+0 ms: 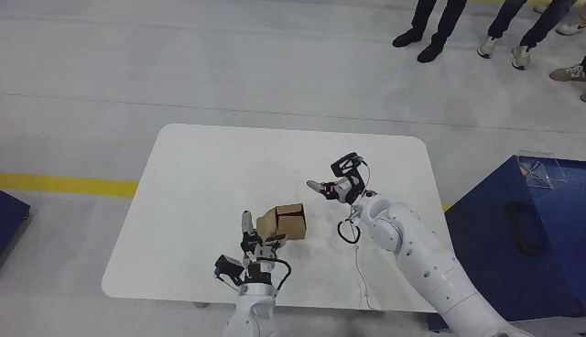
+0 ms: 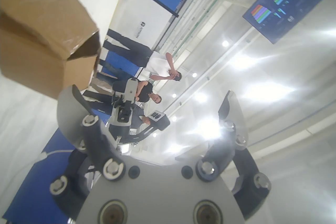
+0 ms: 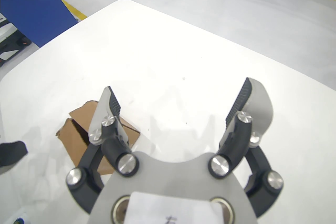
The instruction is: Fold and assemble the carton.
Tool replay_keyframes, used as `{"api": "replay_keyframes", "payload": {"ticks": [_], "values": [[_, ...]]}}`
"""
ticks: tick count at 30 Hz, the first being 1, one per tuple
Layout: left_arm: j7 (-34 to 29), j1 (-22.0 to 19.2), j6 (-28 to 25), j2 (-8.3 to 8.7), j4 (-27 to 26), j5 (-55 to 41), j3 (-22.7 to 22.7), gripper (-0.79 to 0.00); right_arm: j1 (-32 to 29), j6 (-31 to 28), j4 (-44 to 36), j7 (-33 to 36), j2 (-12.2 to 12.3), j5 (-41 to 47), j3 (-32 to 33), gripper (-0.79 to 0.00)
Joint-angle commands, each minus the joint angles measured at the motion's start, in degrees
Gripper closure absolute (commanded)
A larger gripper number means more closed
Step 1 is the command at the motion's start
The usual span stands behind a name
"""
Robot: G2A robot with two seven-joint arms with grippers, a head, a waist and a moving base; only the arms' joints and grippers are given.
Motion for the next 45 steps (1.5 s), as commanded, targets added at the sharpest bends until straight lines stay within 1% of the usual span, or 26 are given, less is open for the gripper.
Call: {"api": "replay_keyframes", "payload": {"ticks": [1, 3, 4, 5, 6, 7, 9, 12, 16, 21, 25, 29, 32, 39, 45], "values": [[0.1, 0.0, 2.93, -0.01, -0.16, -0.14, 0.06, -0.785, 0.03, -0.08, 0.03, 0.14, 0.0, 0.46, 0.0, -0.785], [0.1, 0.0, 2.93, -0.01, -0.16, -0.14, 0.06, -0.785, -0.16, -0.41, -0.15, 0.3, -0.01, 0.3, -0.18, -0.785], [0.1, 0.0, 2.93, -0.01, -0.16, -0.14, 0.06, -0.785, -0.74, -1.72, -0.78, 1.14, -0.09, -0.26, -0.9, -0.785], [0.1, 0.0, 2.93, -0.01, -0.16, -0.14, 0.06, -0.785, -0.86, -1.2, -1.19, 1.22, -0.16, -1.66, -1.28, -0.785], [-0.16, 0.03, 3.23, 0.0, -0.1, -0.11, 0.12, -0.785, -0.91, 1.16, -1.67, -0.09, -0.22, -3.83, -1.32, -0.785], [-0.6, 0.17, 4.51, 0.08, 0.14, 0.32, 0.13, -0.785, -1.42, 1.92, -2.24, -0.82, -0.33, -5.08, -1.76, -0.785], [0.38, 0.26, 5.87, 0.26, 0.71, 3.37, -0.37, -0.785, -1.82, 1.27, -2.65, -1.28, -0.54, -5.5, -2.14, -0.785], [2.55, 0.06, 7.02, 0.35, 2.99, 7.73, -0.62, -0.785, -1.79, 1.94, -2.57, -1.9, -0.86, -8.57, -3.02, -0.785], [4.32, -0.88, 4.83, 0.13, 6.49, 8.8, -0.71, -0.785, -1.49, 2.86, -1.85, -2.21, -1.56, -11.55, -4.53, -0.785], [7.54, -4.2, 2.21, -0.7, 12.57, 9.22, 0.55, -0.785, -0.99, 2.82, -0.72, -2.84, -2.51, -13.34, -6.03, -0.785], [10.45, -7.43, 1.57, -1.58, 17.84, 9.3, 1.86, -0.785, -0.59, 3.16, 0.05, -3.18, -3.21, -14.09, -6.68, -0.785], [12.71, -9.88, 0.88, -2.28, 21.44, 8.32, 2.04, -0.785, 0.19, 3.25, 1.79, -2.53, -3.9, -14.22, -7.01, -0.785], [13.05, -11.24, 0.28, -2.61, 23.03, 7.4, 1.7, -0.785, 0.8, 3.21, 3.24, -1.89, -4.55, -15.13, -7.91, -0.785], [13.2, -12.54, -1.77, -3.13, 24.56, 6.38, 0.92, -0.785, 1.9, 3.08, 6.31, -1.86, -6.03, -15.46, -9.15, -0.785], [14.44, -13.33, -5.91, -3.49, 24.97, 6.29, -0.39, -0.785, 2.59, 2.77, 8.21, -2.09, -6.91, -16.22, -9.55, -0.785]]}}
